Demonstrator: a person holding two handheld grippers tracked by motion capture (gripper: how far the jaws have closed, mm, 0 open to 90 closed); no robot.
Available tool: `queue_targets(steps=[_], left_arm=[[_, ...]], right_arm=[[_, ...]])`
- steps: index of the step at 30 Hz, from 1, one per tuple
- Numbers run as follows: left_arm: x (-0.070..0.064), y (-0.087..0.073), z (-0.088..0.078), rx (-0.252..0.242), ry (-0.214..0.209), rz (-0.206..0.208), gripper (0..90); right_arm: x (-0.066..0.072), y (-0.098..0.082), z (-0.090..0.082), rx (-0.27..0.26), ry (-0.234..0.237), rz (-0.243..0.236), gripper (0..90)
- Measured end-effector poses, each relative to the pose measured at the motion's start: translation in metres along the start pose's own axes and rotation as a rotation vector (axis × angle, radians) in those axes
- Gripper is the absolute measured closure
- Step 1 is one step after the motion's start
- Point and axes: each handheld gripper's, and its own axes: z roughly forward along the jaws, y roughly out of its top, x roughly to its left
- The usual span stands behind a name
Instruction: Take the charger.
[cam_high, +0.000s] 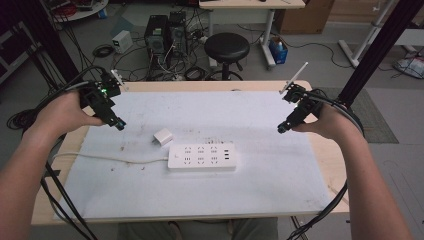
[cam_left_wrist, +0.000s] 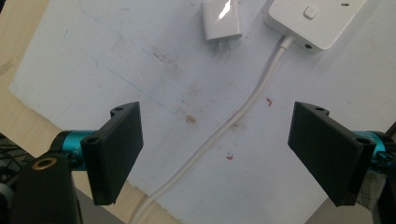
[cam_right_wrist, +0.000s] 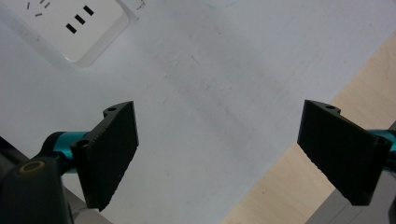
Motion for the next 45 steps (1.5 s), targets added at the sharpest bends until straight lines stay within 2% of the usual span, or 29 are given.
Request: queue_targets(steps=[5,10,18,26,33,37,38,41,42,44,45], left_arm=[[0.0,0.0,0.0,-0.007,-0.007,-0.002,18.0],[0.001,-0.001,0.001,-0.003,-0.003,-0.013,18.0],[0.0,0.01,0.011,0.0,-0.022,-0.01,18.0],[-0.001,0.016,0.015,0.0,-0.022,0.001,18.0],[0.002,0.018,0.016,0.002,-0.027,-0.014,18.0],[0.004,0.023,0.024,-0.004,-0.046,-0.031,18.0],[0.004,0.027,0.031,-0.001,-0.063,-0.039,18.0],[0.005,0.028,0.036,0.006,-0.072,-0.041,18.0],[0.005,0.032,0.046,0.02,-0.083,-0.047,18.0],[0.004,0.036,0.055,0.032,-0.09,-0.059,18.0],[0.003,0.04,0.066,0.036,-0.103,-0.061,18.0]], right_arm=[[-0.003,0.0,-0.004,-0.027,-0.001,0.018,11.9],[-0.004,0.001,-0.004,-0.028,-0.004,0.012,11.9],[-0.006,0.0,-0.002,-0.04,-0.002,0.025,11.9],[-0.006,-0.001,0.002,-0.038,0.005,0.017,11.9],[-0.007,-0.002,0.001,-0.039,0.003,0.019,11.9],[-0.007,-0.002,0.002,-0.042,0.006,0.015,11.9],[-0.007,-0.002,0.003,-0.041,0.004,0.017,11.9],[-0.007,-0.002,0.003,-0.041,0.005,0.009,11.9],[-0.007,-0.002,0.006,-0.041,0.007,0.014,11.9],[-0.007,-0.002,0.006,-0.041,0.007,0.015,11.9],[-0.007,-0.002,0.007,-0.039,0.008,0.002,11.9]])
